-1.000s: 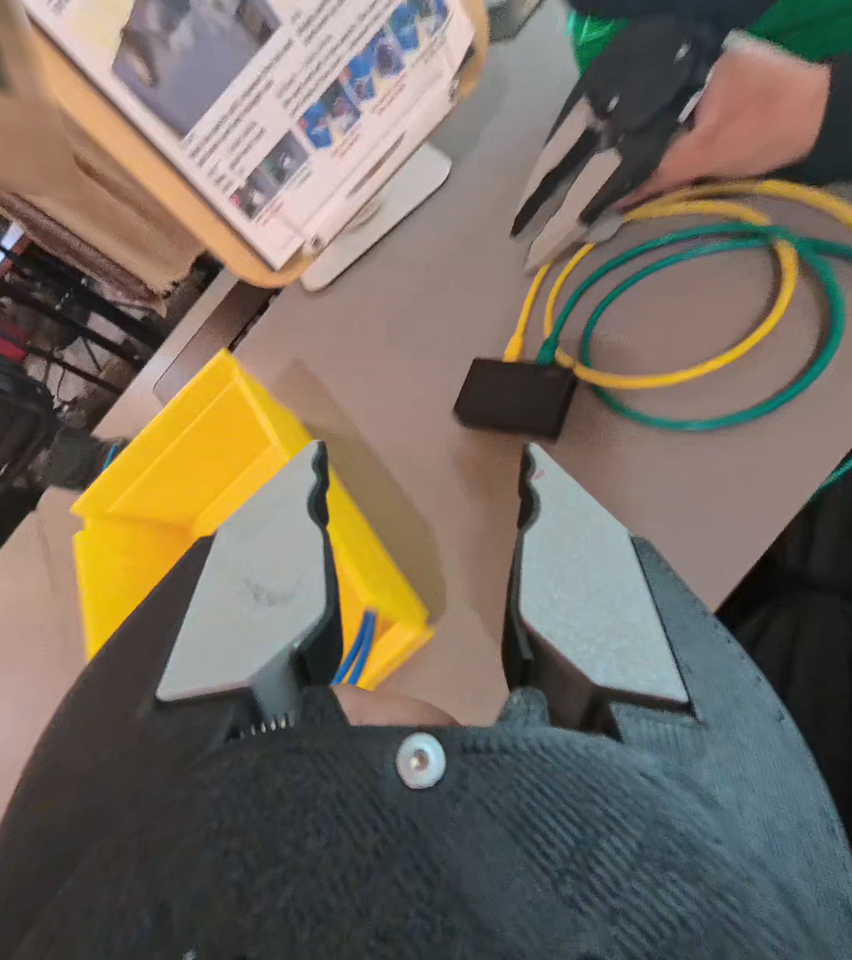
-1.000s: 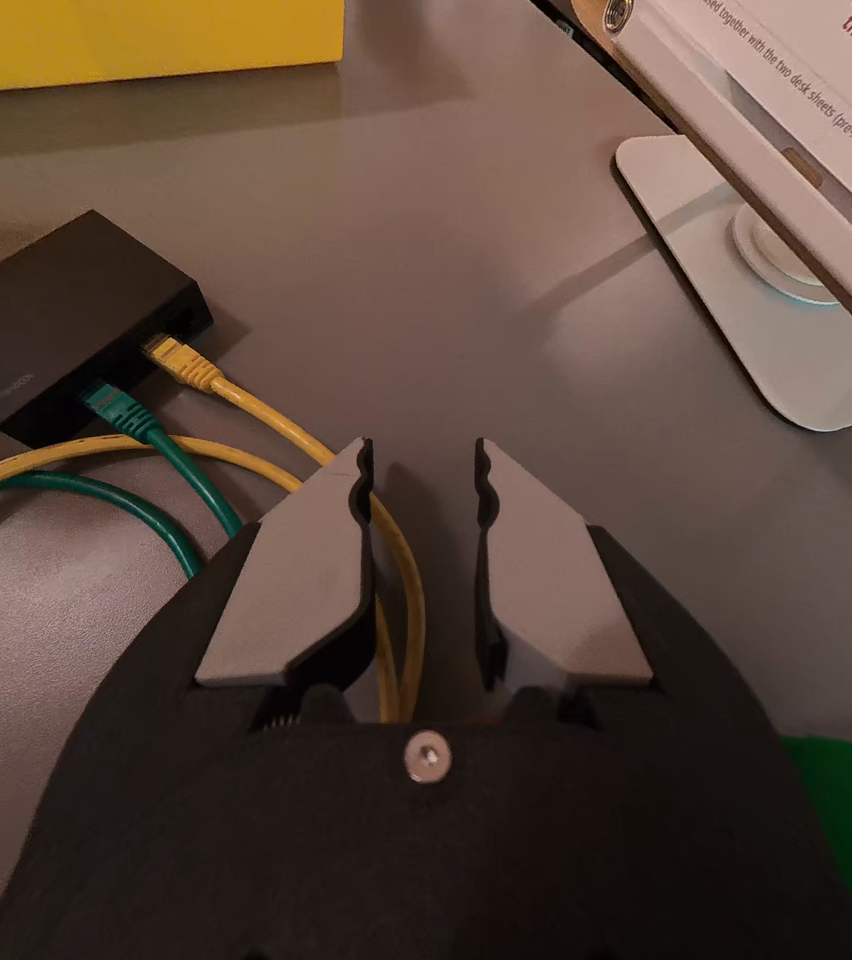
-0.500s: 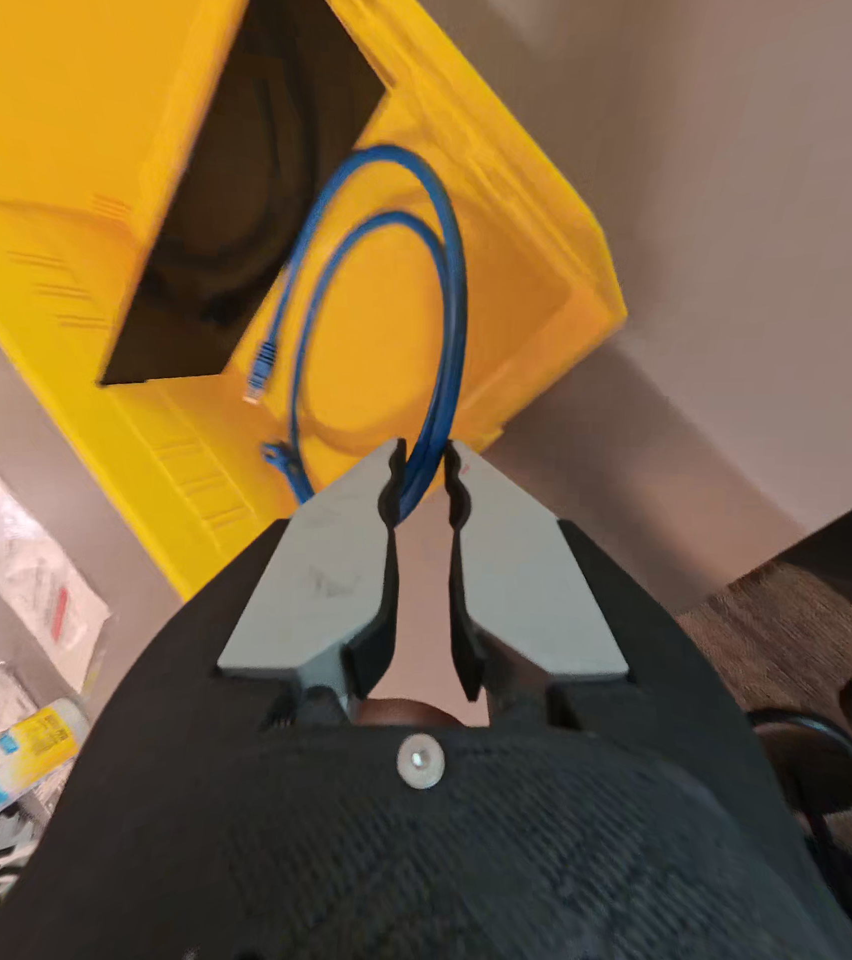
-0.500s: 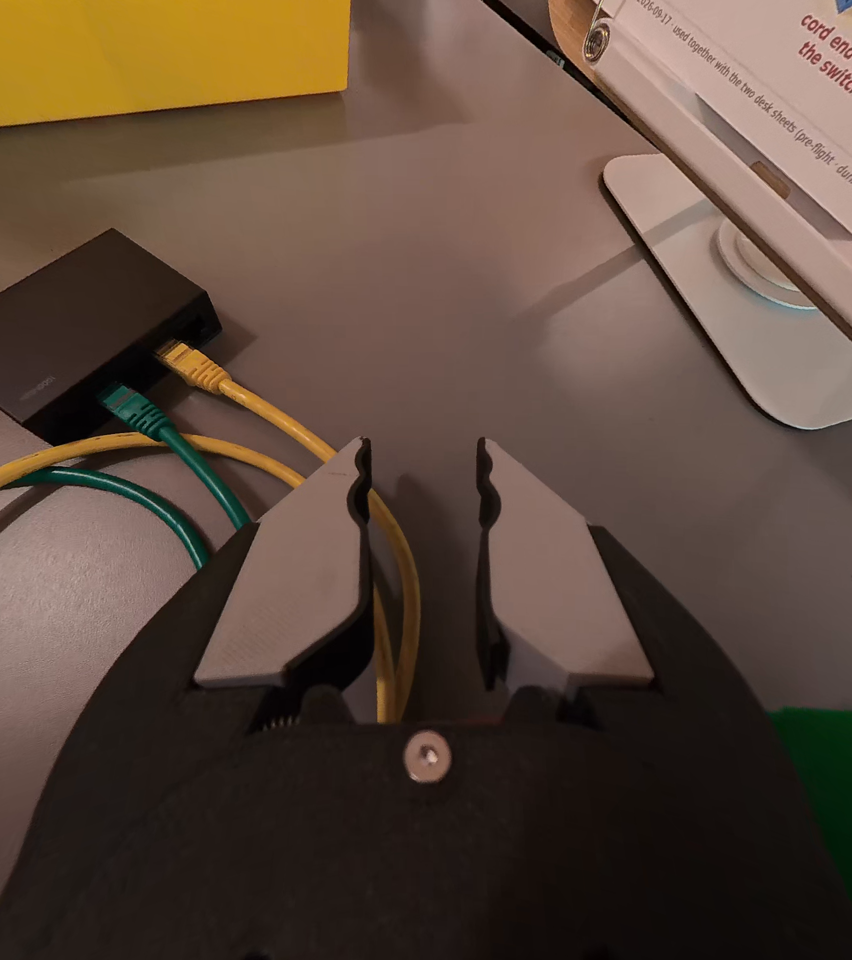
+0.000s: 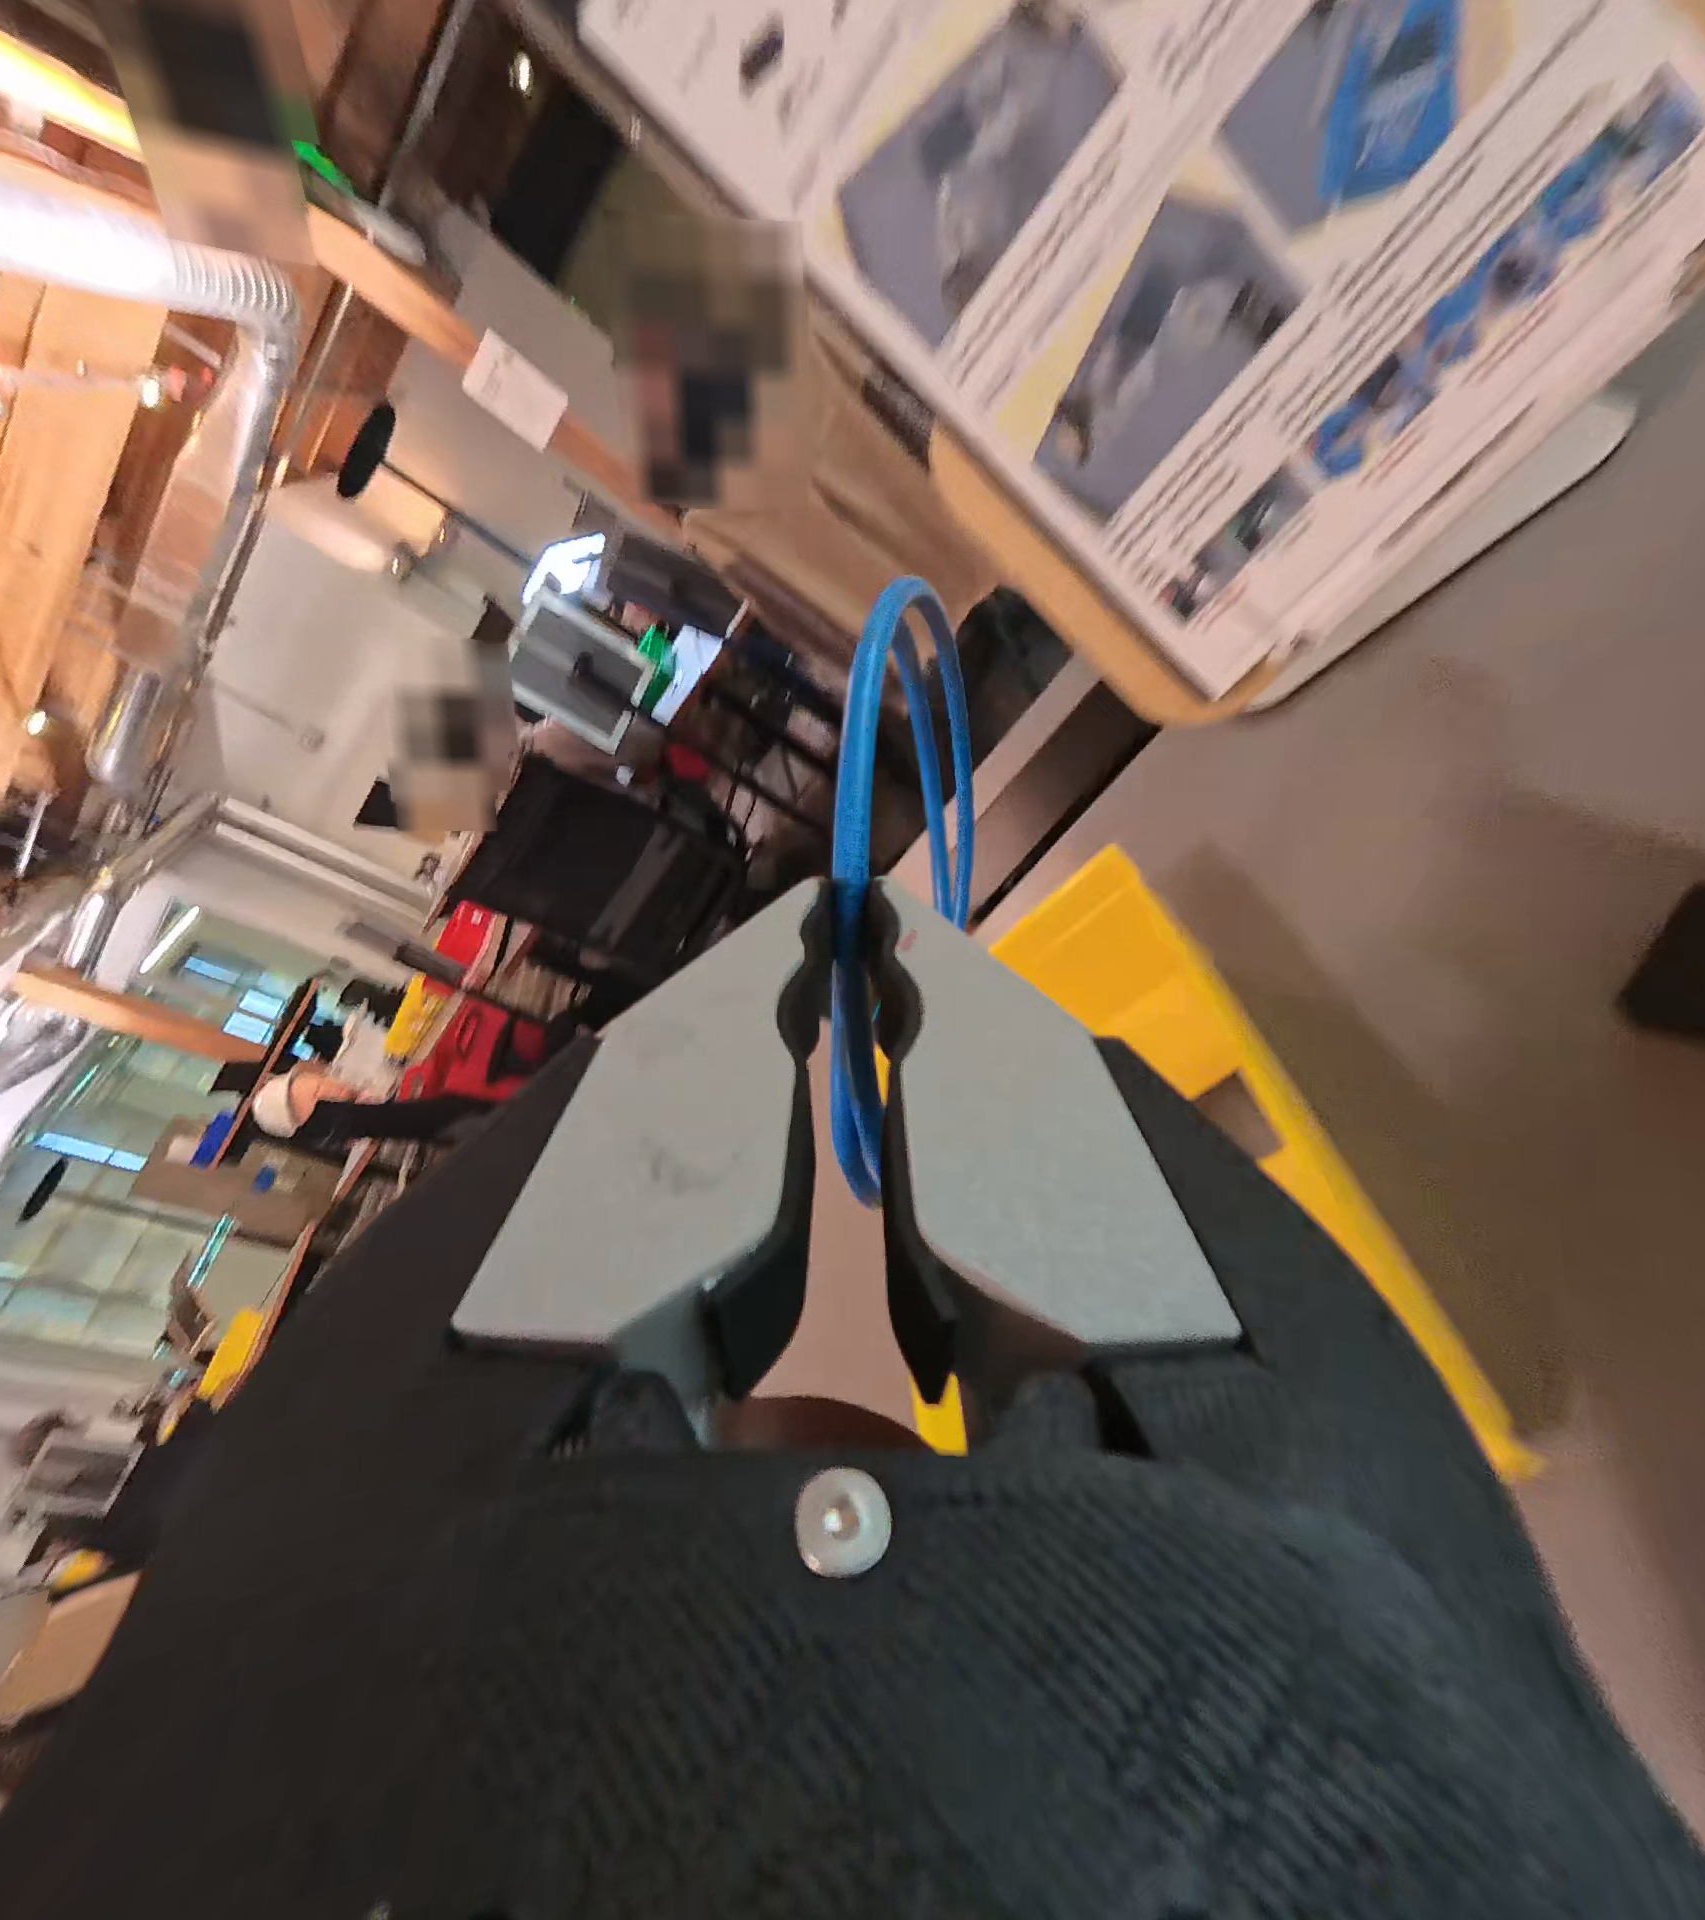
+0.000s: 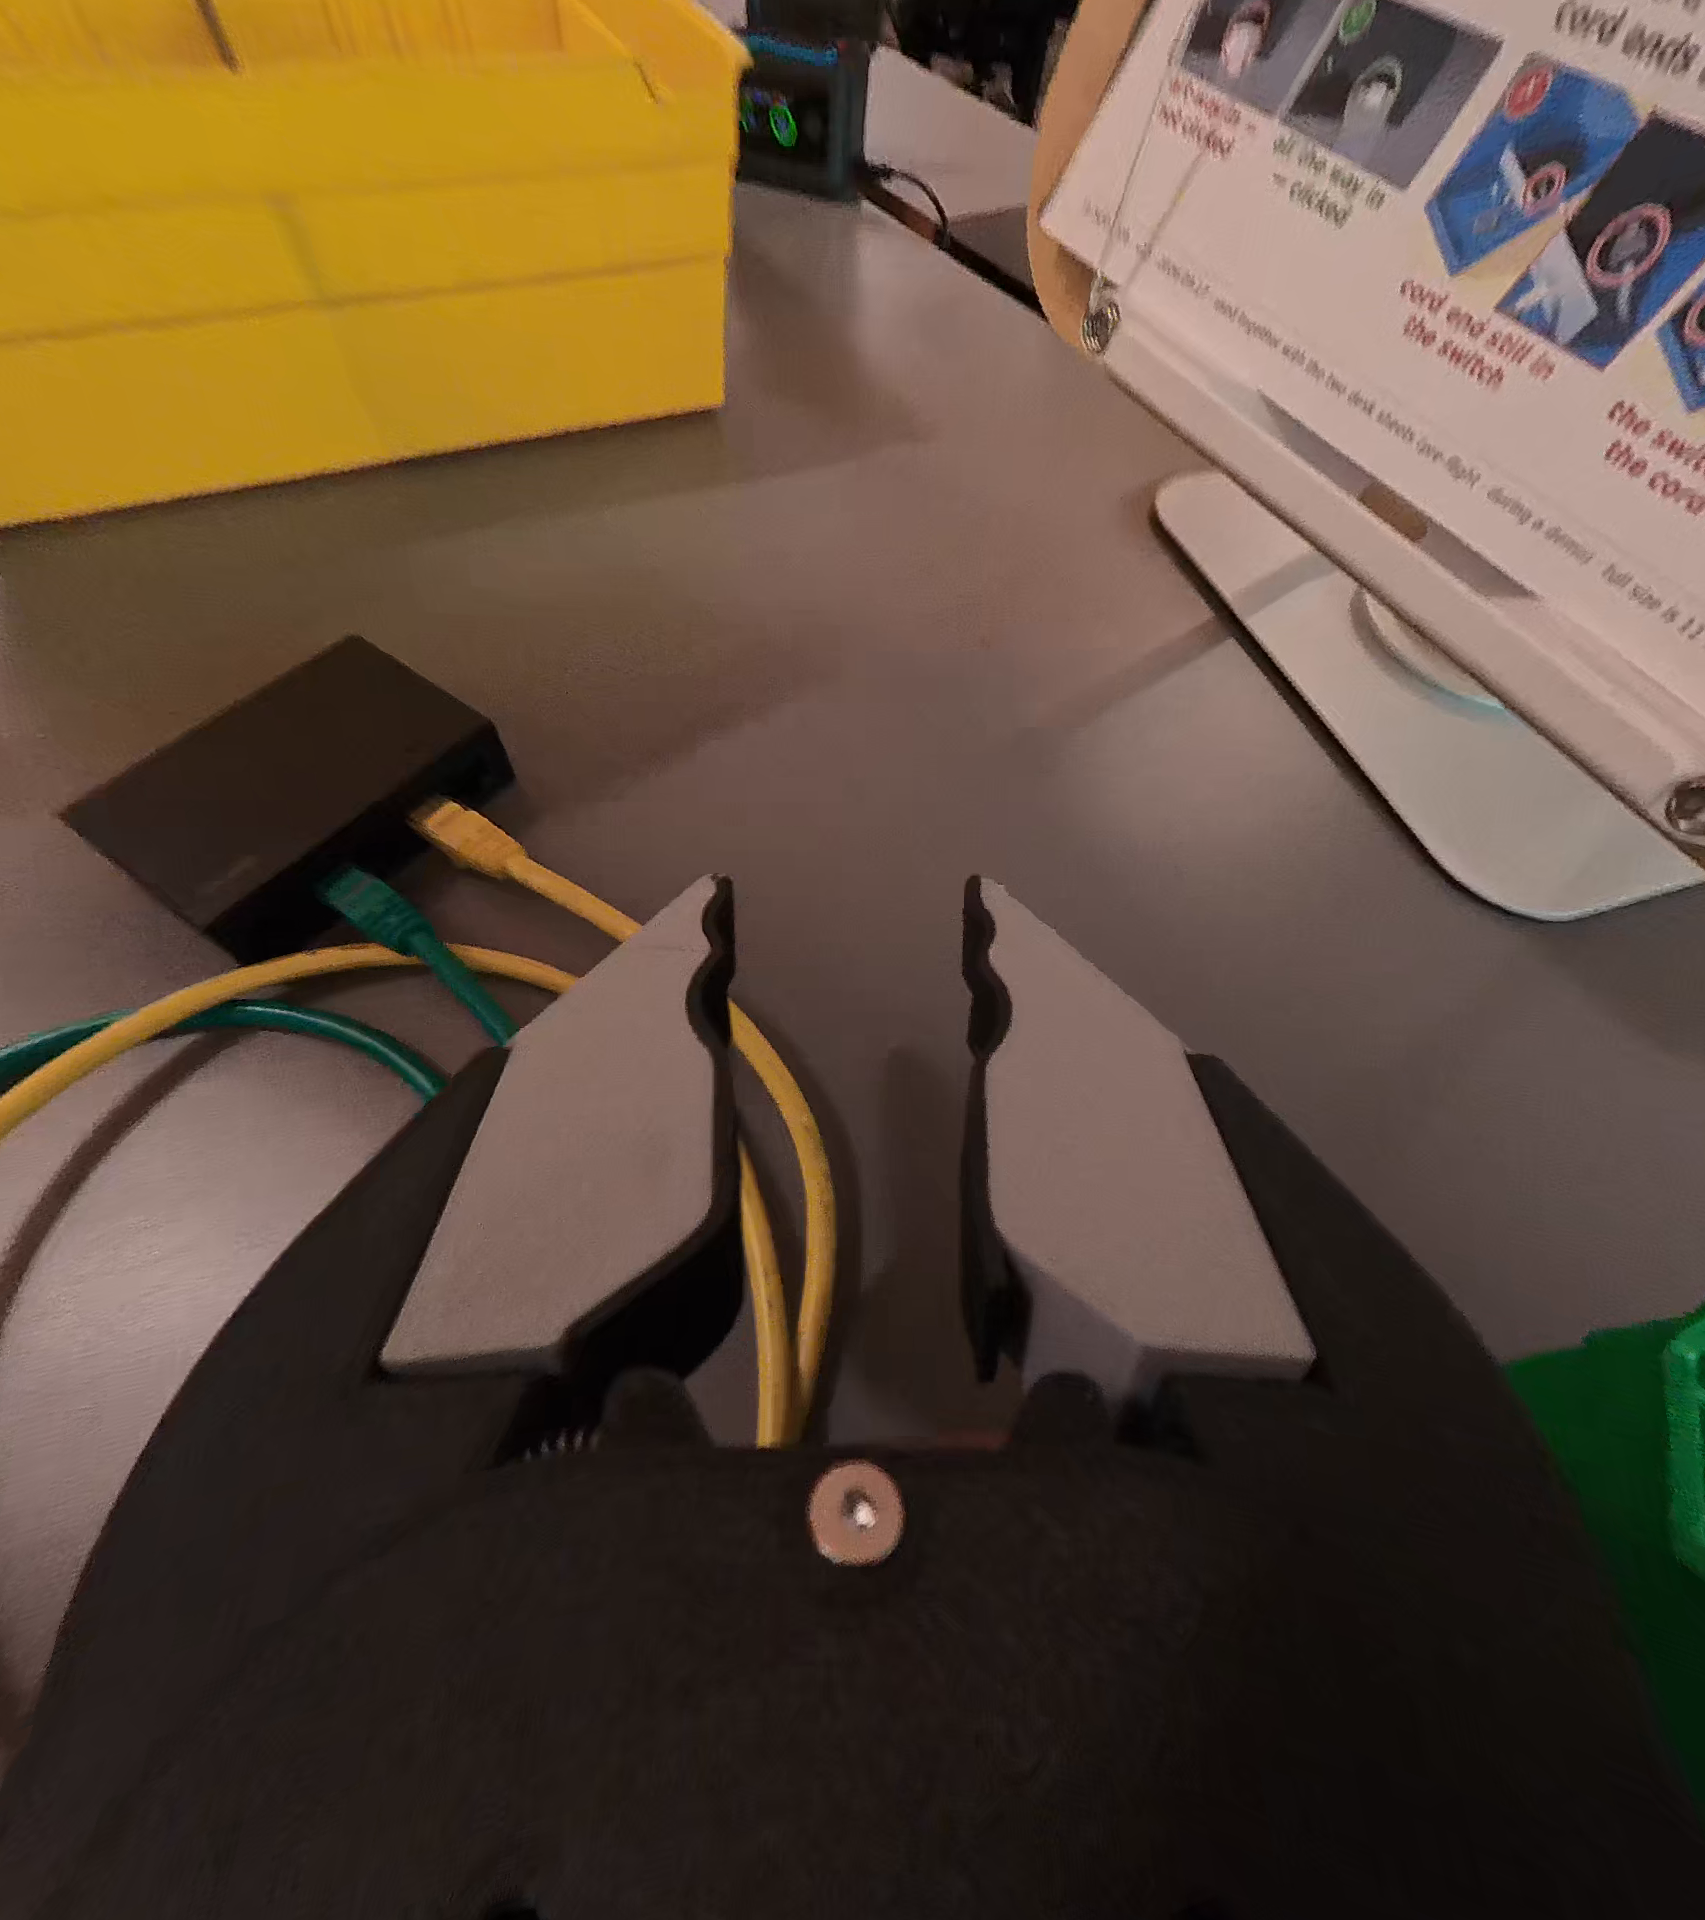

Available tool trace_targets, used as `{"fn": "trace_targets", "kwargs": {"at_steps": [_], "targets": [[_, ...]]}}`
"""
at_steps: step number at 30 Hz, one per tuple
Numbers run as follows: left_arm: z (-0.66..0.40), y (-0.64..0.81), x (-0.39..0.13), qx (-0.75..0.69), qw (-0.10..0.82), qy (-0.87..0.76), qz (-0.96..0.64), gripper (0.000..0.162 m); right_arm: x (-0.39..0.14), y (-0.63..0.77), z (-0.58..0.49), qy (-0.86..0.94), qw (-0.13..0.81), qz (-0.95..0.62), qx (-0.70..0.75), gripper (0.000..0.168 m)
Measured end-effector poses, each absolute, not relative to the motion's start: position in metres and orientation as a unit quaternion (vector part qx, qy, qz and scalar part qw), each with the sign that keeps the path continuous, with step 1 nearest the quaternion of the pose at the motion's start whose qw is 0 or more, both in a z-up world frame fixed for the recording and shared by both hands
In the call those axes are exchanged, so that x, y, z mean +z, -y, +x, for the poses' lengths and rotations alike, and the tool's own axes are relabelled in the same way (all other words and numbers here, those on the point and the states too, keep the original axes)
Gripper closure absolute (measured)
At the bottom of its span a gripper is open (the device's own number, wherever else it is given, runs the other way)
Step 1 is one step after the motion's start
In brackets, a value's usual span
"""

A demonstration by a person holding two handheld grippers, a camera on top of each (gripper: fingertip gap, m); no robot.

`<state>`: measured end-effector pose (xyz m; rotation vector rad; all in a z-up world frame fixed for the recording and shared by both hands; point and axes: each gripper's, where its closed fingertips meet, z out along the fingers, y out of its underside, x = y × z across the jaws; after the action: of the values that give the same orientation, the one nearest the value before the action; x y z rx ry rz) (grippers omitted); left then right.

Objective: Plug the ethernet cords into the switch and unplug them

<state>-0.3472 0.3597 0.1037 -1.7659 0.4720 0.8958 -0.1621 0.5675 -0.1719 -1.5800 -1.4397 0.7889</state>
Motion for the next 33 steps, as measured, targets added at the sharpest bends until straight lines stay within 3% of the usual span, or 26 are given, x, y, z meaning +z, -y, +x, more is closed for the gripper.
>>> {"fn": "trace_targets", "kwargs": {"at_steps": [6,13,14,15,16,22,28,33], "targets": [[-0.259,-0.389,0.116,0.303,0.553,-0.275,-0.725,0.158,-0.114,-0.519,-0.155,0.581,0.42,-0.53,0.453,0.108],[-0.161,-0.419,0.087,0.193,0.552,-0.363,-0.726,0.158,-0.046,-0.458,-0.122,0.553,0.399,-0.403,0.611,0.092],[-0.152,-0.424,0.082,0.191,0.55,-0.373,-0.722,0.158,-0.041,-0.453,-0.117,0.549,0.397,-0.39,0.624,0.103],[-0.146,-0.429,0.078,0.195,0.549,-0.379,-0.719,0.158,-0.04,-0.447,-0.112,0.557,0.388,-0.381,0.627,0.144],[-0.141,-0.435,0.074,0.2,0.548,-0.383,-0.716,0.158,-0.044,-0.444,-0.108,0.572,0.383,-0.378,0.619,0.168],[-0.174,-0.478,0.028,0.176,0.518,-0.293,-0.784,0.157,-0.053,-0.468,-0.097,0.545,0.351,-0.456,0.61,0.168],[-0.21,-0.485,-0.018,0.166,0.527,-0.221,-0.803,0.107,-0.045,-0.506,-0.094,0.457,0.332,-0.574,0.593,0.168],[-0.152,-0.456,-0.057,0.052,0.531,-0.292,-0.794,0.128,-0.03,-0.523,-0.098,0.356,0.292,-0.577,0.675,0.168]]}}
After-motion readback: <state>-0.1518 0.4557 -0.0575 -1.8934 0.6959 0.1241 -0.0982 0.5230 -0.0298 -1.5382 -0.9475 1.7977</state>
